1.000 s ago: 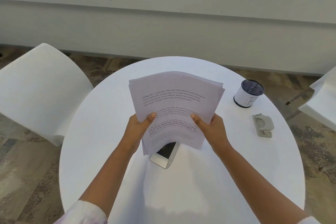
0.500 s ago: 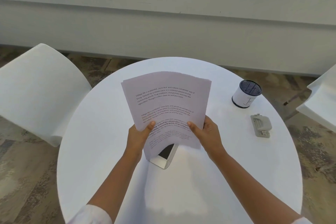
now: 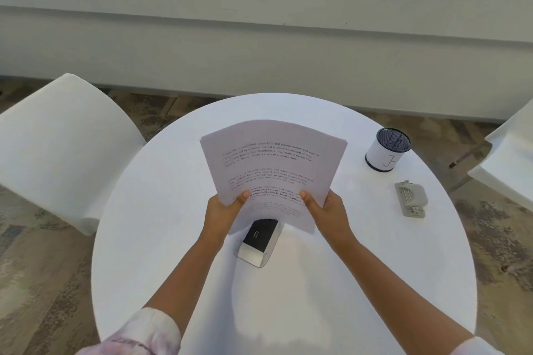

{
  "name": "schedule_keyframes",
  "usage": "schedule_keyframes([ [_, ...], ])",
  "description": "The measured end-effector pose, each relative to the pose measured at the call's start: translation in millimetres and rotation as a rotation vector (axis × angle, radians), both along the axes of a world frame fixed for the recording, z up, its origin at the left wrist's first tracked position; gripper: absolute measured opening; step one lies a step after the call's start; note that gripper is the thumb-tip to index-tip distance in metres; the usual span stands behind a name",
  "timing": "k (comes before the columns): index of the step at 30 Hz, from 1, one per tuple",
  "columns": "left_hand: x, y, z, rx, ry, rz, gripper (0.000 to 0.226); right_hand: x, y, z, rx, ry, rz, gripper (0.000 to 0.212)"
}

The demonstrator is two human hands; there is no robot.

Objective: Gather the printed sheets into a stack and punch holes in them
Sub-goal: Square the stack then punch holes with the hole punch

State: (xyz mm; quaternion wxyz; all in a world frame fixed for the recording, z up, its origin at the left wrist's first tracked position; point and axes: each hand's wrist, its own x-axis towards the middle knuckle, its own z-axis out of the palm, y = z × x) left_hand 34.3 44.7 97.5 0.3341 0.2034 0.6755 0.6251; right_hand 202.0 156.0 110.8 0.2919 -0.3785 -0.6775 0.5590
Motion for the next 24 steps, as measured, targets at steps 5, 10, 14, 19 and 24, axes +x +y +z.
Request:
schedule_keyframes([
  [5, 3, -1, 0, 0.059, -0.034, -0.011, 0.012, 1, 2, -4, -0.007, 0.002, -0.007, 0.021],
  [10, 3, 1, -4, 0.069, -0.113, 0.01, 0.011, 7, 7, -7, 0.036, -0.076, -0.045, 0.04],
  [14, 3, 3, -4, 0.123, -0.199, 0.086, 0.025, 15, 11, -17, -0.07, -0.175, -0.24, 0.076],
  [19, 12, 7, 0, 0.241, -0.397, 0.174, 0.02, 12, 0, -24, -0.707, -0.106, -0.257, 0.083],
  [24, 26, 8, -4, 0.283, -0.541, 0.174, 0.027, 4, -9, -26, -0.93, 0.323, -0.103, 0.04],
])
